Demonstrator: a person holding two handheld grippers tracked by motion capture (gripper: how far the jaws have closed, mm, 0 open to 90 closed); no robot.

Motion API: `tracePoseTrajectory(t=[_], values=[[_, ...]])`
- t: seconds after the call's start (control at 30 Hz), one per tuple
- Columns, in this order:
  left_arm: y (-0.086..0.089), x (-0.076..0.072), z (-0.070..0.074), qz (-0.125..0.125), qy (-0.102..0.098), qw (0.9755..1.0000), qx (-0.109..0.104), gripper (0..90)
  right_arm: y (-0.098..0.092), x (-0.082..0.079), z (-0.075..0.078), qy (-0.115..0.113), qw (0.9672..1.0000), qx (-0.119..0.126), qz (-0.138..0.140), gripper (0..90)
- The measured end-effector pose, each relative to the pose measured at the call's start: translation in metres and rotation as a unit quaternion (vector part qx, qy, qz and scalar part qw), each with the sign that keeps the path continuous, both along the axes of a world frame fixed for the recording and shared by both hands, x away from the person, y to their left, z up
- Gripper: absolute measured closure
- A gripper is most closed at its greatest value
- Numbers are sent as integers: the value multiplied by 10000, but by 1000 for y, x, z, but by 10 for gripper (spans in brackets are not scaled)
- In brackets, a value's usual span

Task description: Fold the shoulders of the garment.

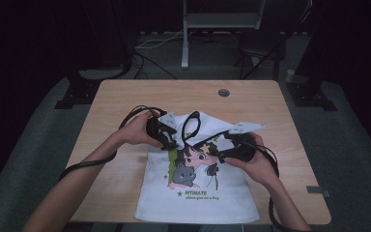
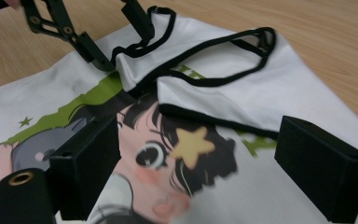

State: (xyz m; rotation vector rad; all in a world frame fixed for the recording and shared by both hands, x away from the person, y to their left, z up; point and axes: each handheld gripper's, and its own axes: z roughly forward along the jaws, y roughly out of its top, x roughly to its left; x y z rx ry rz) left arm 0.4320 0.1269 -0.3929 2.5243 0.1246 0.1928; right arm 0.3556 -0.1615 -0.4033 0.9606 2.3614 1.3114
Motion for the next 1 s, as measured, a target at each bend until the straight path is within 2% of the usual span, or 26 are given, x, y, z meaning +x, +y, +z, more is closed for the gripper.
tracePoseTrajectory(t=[0.03,0.13,0.33,0.6,0.77,0.97,1.0], values=[[1,-1,0,-13,13,10000,-39,385,5,3,-1,2,10000,-43,46,138],[2,-8,0,-149,57,9998,-68,385,20,12,-2,-16,9996,-137,242,240],[0,-13,-6,-196,66,9998,-72,386,47,26,-10,-116,9968,-607,516,335],[-4,-14,-10,-254,58,9996,-55,388,59,31,-17,-145,9947,-813,614,477],[-7,-16,-12,-278,83,9995,-78,389,66,35,-23,-243,9934,-941,607,627],[-8,-16,-14,-288,98,9995,-20,389,73,38,-32,-216,9908,-1164,650,710],[-8,-16,-14,-281,103,9995,-22,389,74,38,-33,-207,9911,-1143,647,747]])
